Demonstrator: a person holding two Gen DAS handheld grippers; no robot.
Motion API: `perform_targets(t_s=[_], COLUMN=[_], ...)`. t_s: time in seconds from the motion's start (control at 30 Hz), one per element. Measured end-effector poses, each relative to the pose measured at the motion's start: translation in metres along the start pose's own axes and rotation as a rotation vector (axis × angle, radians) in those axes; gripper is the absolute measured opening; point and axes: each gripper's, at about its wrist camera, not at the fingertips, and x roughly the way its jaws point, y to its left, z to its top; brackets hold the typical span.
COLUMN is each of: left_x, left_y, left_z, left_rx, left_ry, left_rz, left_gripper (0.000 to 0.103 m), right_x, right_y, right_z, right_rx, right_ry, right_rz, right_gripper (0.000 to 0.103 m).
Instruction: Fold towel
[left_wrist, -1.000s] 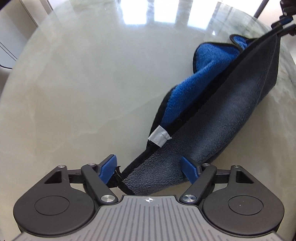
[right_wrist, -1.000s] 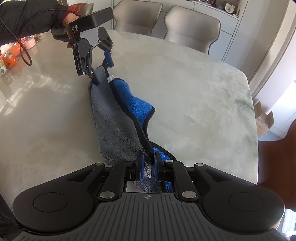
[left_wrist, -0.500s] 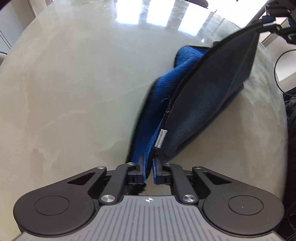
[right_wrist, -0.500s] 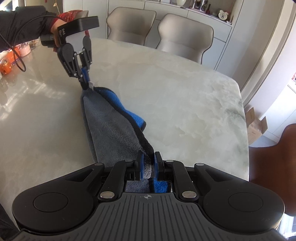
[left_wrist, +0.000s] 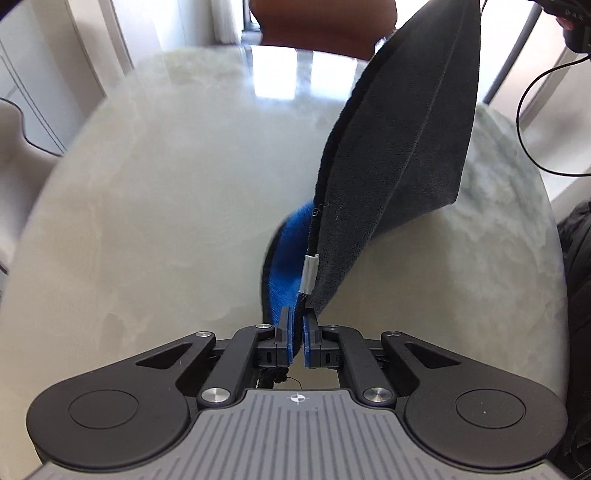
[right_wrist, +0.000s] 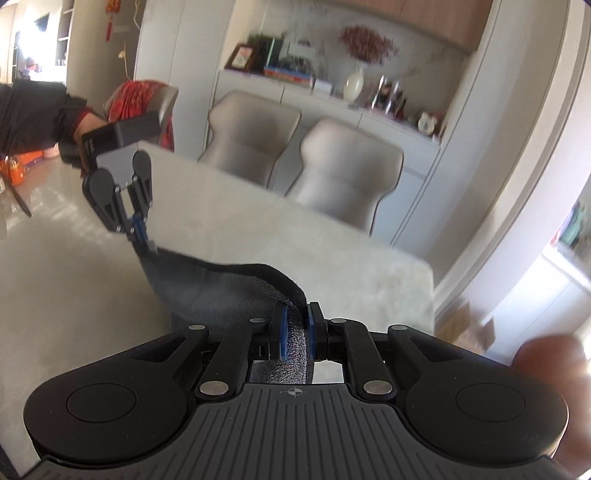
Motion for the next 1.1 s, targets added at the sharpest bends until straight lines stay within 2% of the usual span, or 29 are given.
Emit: perform_targets(t_s=[0.17,0.33,0.43,0.53,0.67,0.83,0.97,1.03,1.1], left_x=[-0.055,-0.127,-0.164,-0.184,-0.182,-0.123,-0.074,-0.058,-0.048], left_y=[0.010,0.016,0.003,-0.022,-0.072,-0.145,-0.180,-0.185,-0.184], left_z=[0.000,-0.007,-0.007,-0.007,-0.011,-0.046,-0.071,-0.074,-0.073], left_rx=[-0.051,-0.108,-0.120,-0.119,-0.088,-0.091,-0.156,-0.169,-0.168], left_ry=[-0.103,-0.162,-0.195,-0.201,-0.155,-0.086,-0.084,-0.089,-0.102], left_rz=[0.125,0.323,0.413,0.469,0.461,0.328,0.209,0.204,0.233], left_gripper=[0.005,0.005,0.005,0.005,0.005,0.006,0.006,0.008,0.011], right_x=[0.002,0.026,0.035,0.040,0.052,0.069,0.075,0.071,0.066], right_y=[-0.017,-0.046,-0.061,-0.065,-0.055,-0.024,-0.011,-0.006,-0.006], right_z=[0.037,0.082,0.110,0.120,0.099,0.028,-0.033,-0.057,-0.067], right_rx=[-0.059,-0.117,-0.143,-0.174,-0.214,-0.308,-0.263,-0.241,-0.210], right_ry=[-0.099,-0.167,-0.224,-0.256,-0.223,-0.061,0.093,0.142,0.158], right_rz=[-0.012,-0.018,-0.004,0.015,0.121,0.256,0.339,0.360,0.356], right_gripper=[0.011,0.011,0.011,0.011,0.011,0.011,0.011,0.011,0.011])
